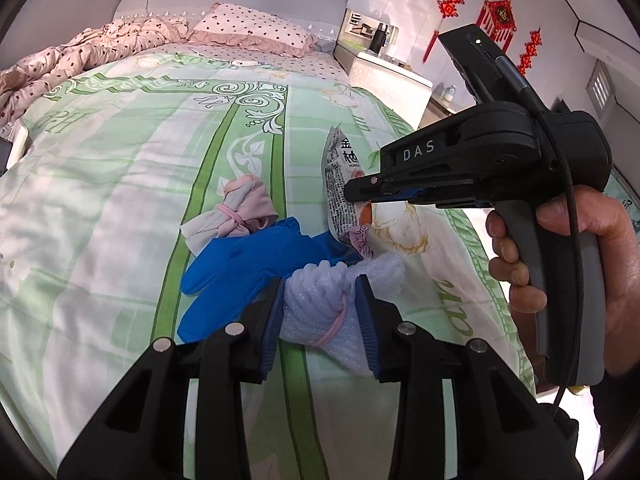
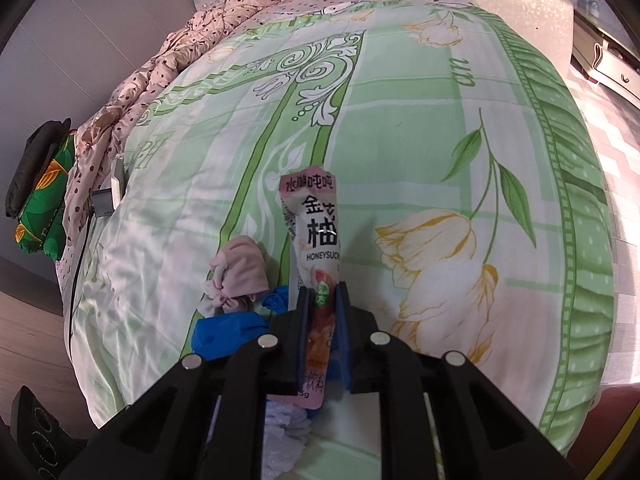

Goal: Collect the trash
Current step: 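Carry the mesh bundle and juice pouch to the yellow bin and release both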

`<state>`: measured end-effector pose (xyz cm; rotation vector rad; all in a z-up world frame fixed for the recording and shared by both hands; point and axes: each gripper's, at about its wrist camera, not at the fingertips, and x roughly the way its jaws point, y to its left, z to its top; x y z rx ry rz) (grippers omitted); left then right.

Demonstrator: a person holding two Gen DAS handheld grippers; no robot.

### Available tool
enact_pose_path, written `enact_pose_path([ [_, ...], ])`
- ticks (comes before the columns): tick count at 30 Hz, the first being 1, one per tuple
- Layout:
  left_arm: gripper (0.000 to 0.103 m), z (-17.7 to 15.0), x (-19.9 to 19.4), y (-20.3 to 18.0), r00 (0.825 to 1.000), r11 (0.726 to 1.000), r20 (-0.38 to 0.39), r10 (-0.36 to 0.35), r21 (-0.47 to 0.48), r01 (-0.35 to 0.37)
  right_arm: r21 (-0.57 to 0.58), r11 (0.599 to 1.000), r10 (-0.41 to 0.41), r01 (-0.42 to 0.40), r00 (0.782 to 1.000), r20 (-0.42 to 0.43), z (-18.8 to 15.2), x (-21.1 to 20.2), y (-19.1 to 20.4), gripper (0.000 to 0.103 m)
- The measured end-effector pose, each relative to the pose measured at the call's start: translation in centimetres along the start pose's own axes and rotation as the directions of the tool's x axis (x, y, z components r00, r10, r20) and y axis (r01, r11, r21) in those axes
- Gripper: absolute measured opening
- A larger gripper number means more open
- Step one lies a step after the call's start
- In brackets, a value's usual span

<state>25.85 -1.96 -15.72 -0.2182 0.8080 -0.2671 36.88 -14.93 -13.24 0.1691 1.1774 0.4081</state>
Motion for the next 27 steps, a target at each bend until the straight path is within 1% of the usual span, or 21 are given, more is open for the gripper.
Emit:
enact_pose_path([
  [5, 0.030, -0.2, -1.5, -0.2, 1.000, 1.000, 0.011, 0.014, 0.010, -0.014, 0.011, 1.000, 0.005, -0.006, 0.999, 0.049, -0.5, -2.9, -0.4, 0.012],
  [9, 0.030, -0.2, -3.1, -0.5, 0.999, 1.000, 0.026, 0.018, 0.009, -0.018, 0.035, 0.999, 0.010, -0.014, 0.995, 0.102, -1.1, -6.0, -1.2, 0.012],
  [14, 0.030, 0.8, -6.4, -1.4, 0.996, 0.999, 0.084, 0.016, 0.034, -0.019, 0.052, 0.998, 0.019, -0.028, 0.985, 0.174, -2.3, -10.8, -2.4, 0.012],
  [18, 0.030, 2.6, -9.5, -2.7, 0.990, 0.997, 0.141, 0.019, 0.066, -0.029, 0.050, 0.998, 0.030, -0.043, 0.970, 0.241, -3.4, -15.2, -3.2, 0.012],
  [22, 0.030, 4.7, -12.7, -4.8, 0.979, 0.994, 0.205, 0.015, 0.107, -0.037, 0.050, 0.997, 0.035, -0.053, 0.949, 0.312, -4.9, -20.0, -4.5, 0.012],
  [27, 0.030, 6.8, -15.3, -8.2, 0.967, 0.990, 0.252, -0.023, 0.143, -0.014, 0.053, 0.998, 0.019, -0.043, 0.919, 0.393, -7.1, -25.8, -6.4, 0.012],
])
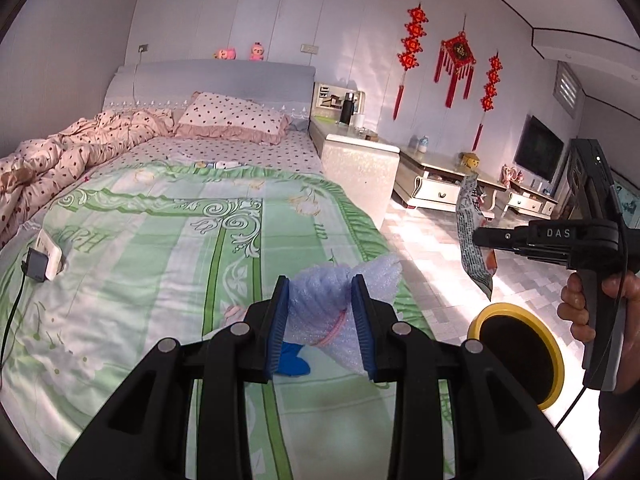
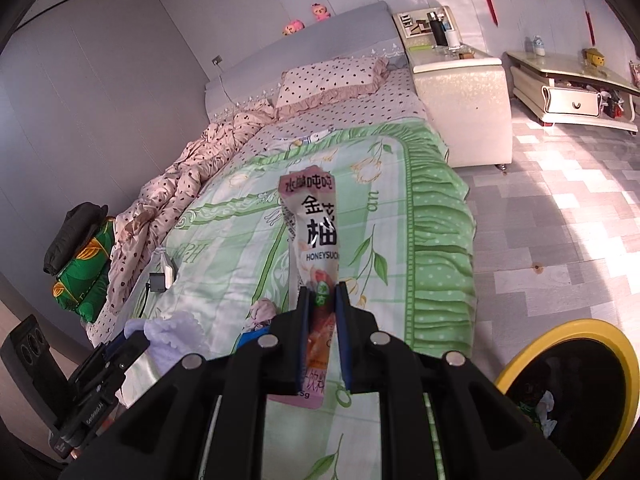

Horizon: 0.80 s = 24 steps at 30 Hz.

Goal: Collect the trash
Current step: 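Carry the mesh bundle and juice pouch to the yellow bin and release both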

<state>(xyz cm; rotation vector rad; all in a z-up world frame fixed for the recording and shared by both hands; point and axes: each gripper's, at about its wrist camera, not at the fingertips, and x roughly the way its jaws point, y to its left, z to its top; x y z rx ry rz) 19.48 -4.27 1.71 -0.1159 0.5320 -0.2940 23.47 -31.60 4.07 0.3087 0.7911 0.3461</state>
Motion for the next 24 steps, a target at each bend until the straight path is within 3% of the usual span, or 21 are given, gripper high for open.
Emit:
enact_pose_path([
  [12, 0.030, 2.6, 1.7, -11.4, 0.989, 0.986, -0.013, -0.149, 0.072, 0.149, 0.054, 0.990, -0.137, 0.130, 0.981, 0.138, -0.7, -11.0, -6.5, 0.012],
  [24, 0.031, 0.1, 7.0, -22.5, 0.953, 0.945, -0.128, -0.275, 0.148, 0.292, 0.167, 0.954, -0.269, 0.247, 0.956, 0.120, -4.5, -14.4, -15.3, 0.012],
])
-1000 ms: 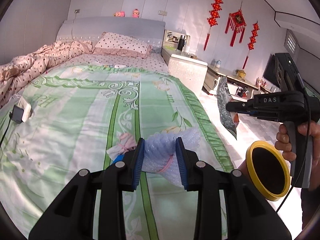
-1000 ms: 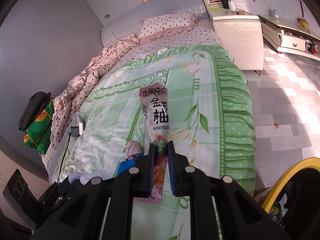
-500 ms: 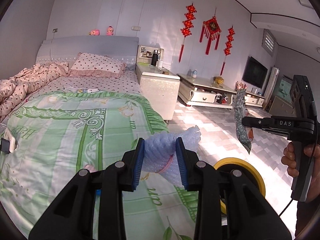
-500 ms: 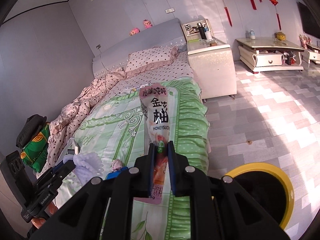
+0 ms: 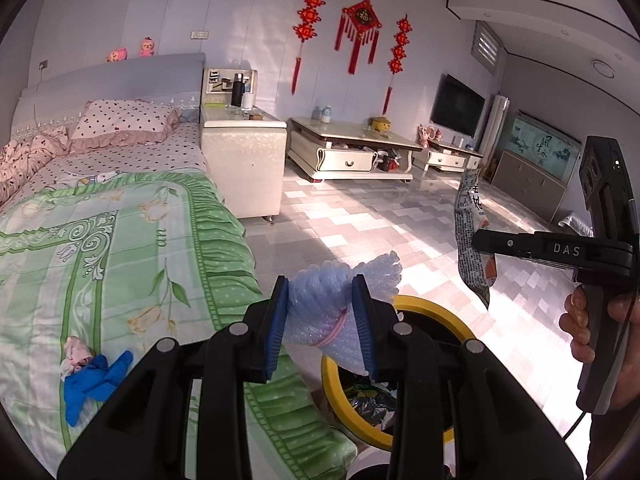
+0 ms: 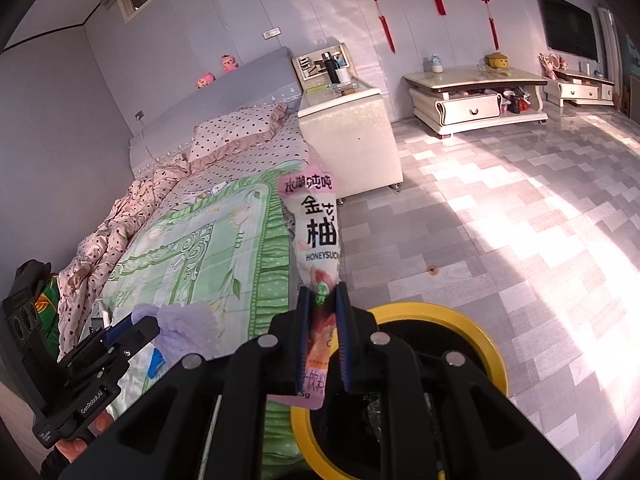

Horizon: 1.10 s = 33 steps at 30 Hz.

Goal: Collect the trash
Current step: 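Carry the mesh bundle and juice pouch to the yellow bin and release both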

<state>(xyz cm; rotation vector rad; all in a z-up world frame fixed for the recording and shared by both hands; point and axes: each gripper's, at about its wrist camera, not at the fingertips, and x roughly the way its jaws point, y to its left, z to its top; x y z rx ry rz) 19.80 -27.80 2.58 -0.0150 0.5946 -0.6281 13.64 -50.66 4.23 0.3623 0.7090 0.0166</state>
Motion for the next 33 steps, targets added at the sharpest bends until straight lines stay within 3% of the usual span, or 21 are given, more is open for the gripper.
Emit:
enact_pose_path([
  [13, 0.033, -4.1, 8.9, -5.1, 0.987, 0.996, -0.142, -0.070, 0.045, 0.077, 0.096, 0.993, -0.058, 0.068, 0.993, -0.099, -3.4, 4.0, -6.6, 0.012],
  [24, 0.042, -6.3, 11.9, -5.7, 0.971, 0.992, -0.210, -0.113, 0.035, 0.123, 0.130, 0.986, -0.085, 0.101, 0.989, -0.123, -5.0, 4.9, -9.2, 0.013],
  [28, 0.056, -6.5, 12.0, -5.4, 0.971, 0.992, -0.212, -0.112, 0.029, 0.121, 0.135, 0.983, -0.112, 0.127, 0.987, -0.114, -4.9, 4.4, -9.5, 0.013],
  [29, 0.056, -6.5, 11.9, -5.3, 0.971, 0.992, -0.210, -0.110, 0.030, 0.119, 0.138, 0.981, -0.118, 0.133, 0.987, -0.112, -4.8, 4.3, -9.6, 0.014],
  [31, 0.063, -6.5, 11.8, -5.0, 0.972, 0.994, -0.210, -0.102, 0.026, 0.110, 0.141, 0.979, -0.130, 0.144, 0.986, -0.107, -4.8, 4.1, -9.6, 0.031],
  [33, 0.067, -6.5, 11.5, -4.6, 0.973, 0.994, -0.208, -0.099, 0.022, 0.106, 0.140, 0.978, -0.144, 0.157, 0.984, -0.102, -4.9, 4.0, -9.6, 0.034],
])
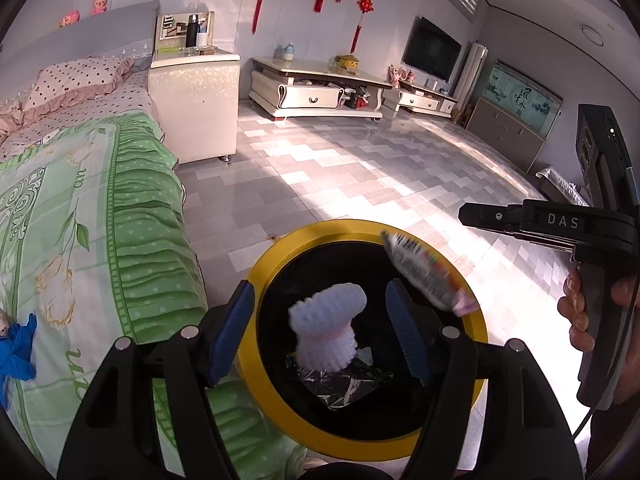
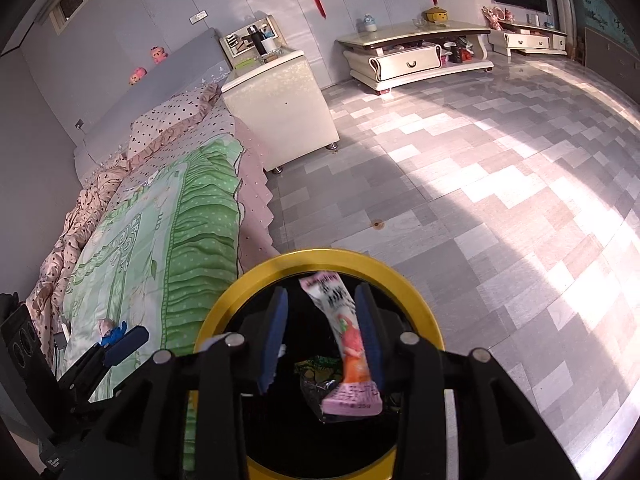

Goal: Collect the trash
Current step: 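Carry the mesh bundle and juice pouch to the yellow bin and release both, then move both tools back over the bed toward the blue glove and pink cloth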

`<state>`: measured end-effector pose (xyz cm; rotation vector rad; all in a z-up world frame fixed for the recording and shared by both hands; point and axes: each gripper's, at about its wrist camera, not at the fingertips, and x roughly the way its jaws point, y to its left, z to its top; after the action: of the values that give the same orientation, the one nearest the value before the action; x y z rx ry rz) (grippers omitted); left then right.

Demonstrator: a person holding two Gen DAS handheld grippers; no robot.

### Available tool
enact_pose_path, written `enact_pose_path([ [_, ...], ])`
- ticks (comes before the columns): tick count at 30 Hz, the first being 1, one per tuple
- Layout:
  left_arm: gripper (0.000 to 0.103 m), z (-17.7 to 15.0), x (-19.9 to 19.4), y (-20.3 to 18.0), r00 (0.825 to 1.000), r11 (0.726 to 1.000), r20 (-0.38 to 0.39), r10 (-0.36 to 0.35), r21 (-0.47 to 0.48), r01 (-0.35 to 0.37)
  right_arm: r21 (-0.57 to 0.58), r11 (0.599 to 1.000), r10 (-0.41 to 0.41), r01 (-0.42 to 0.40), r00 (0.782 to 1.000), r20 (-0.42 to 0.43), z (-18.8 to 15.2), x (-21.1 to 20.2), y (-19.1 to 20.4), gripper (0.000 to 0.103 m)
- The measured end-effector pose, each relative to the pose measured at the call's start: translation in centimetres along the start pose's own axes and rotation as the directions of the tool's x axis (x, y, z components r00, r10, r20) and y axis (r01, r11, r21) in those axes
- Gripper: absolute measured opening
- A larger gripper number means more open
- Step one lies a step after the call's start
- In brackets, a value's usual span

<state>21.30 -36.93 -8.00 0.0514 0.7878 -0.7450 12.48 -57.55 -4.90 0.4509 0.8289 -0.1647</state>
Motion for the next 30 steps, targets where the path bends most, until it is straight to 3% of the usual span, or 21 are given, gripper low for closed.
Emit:
enact_pose_path([
  [6, 0.078, 0.0, -1.2, 1.7, 0.999, 0.999, 0.017, 0.043, -0.009, -0.043, 0.008, 1.000, 0.000, 0.000, 1.000, 0.002, -0.1, -0.2, 0.1, 0.037],
  [14, 0.082, 0.1, -4.0, 5.7, 0.992, 0.993, 0.047, 0.119, -0.030, -0.118, -0.039, 0.999, 0.038, -0.037, 0.999, 0.024, 0.0, -1.2, 3.0, 0.045],
  [22, 0.082, 0.1, -7.9, 12.6, 0.970, 0.971, 0.078, 0.228, -0.087, -0.222, -0.154, 0.983, 0.107, -0.102, 0.994, 0.027, 0.0, -1.3, 9.3, 0.050],
  [30, 0.082, -1.6, -11.3, 21.4, 0.934, 0.927, 0.066, 0.350, -0.170, -0.335, -0.286, 0.939, 0.192, -0.193, 0.981, -0.031, -0.9, 1.1, 18.0, 0.050],
])
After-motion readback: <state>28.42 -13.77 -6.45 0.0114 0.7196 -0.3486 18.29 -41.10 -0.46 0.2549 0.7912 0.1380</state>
